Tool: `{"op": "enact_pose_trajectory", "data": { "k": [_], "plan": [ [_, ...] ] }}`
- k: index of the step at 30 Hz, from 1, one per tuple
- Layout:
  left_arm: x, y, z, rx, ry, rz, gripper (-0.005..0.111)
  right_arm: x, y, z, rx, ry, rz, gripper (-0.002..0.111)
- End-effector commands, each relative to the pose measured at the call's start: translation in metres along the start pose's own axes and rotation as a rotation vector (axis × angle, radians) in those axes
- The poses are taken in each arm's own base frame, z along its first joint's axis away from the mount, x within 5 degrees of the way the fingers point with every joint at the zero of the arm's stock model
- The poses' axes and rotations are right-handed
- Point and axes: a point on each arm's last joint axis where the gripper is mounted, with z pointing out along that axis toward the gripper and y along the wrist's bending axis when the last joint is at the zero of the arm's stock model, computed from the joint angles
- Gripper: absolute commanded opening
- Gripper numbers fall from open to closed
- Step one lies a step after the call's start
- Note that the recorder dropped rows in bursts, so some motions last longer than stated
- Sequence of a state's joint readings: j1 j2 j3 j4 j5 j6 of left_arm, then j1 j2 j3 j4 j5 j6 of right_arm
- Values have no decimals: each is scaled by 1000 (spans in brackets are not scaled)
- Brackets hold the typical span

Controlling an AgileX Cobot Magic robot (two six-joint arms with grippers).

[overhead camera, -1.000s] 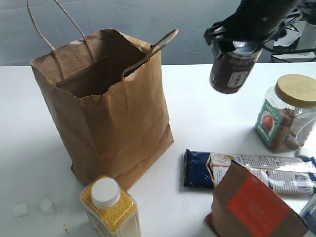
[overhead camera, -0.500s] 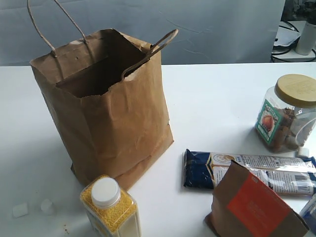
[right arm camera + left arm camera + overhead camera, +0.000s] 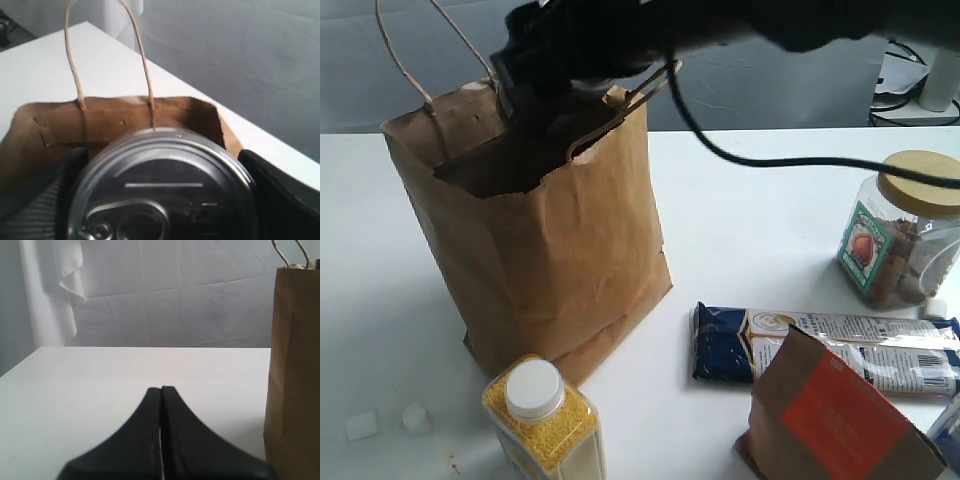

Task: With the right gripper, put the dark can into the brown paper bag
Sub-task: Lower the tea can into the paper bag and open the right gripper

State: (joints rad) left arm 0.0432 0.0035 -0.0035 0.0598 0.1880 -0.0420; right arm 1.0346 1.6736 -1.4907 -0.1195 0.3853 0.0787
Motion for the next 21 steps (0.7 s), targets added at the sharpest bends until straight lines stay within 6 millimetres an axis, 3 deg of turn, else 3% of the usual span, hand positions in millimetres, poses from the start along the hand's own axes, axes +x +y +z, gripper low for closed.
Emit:
{"op": "enact_pose_trajectory", "data": {
  "k": [1,4,10,12,17,21],
  "plan": [
    [1,0,0,6,-5,0,0,-4,6,21,-14,21,25,1],
    [1,0,0,6,-5,0,0,-3,8,34,-20,50,43,13],
    [1,0,0,6,-5,0,0,-2,8,41,-20,68,56,67],
    [1,0,0,6,-5,0,0,-2,8,41,-19,68,55,80],
    [1,0,0,6,-5,0,0,-1,8,41,-17,76,52,90],
    [1,0,0,6,-5,0,0,-13,12,25,-25,47,40,84]
  ]
}}
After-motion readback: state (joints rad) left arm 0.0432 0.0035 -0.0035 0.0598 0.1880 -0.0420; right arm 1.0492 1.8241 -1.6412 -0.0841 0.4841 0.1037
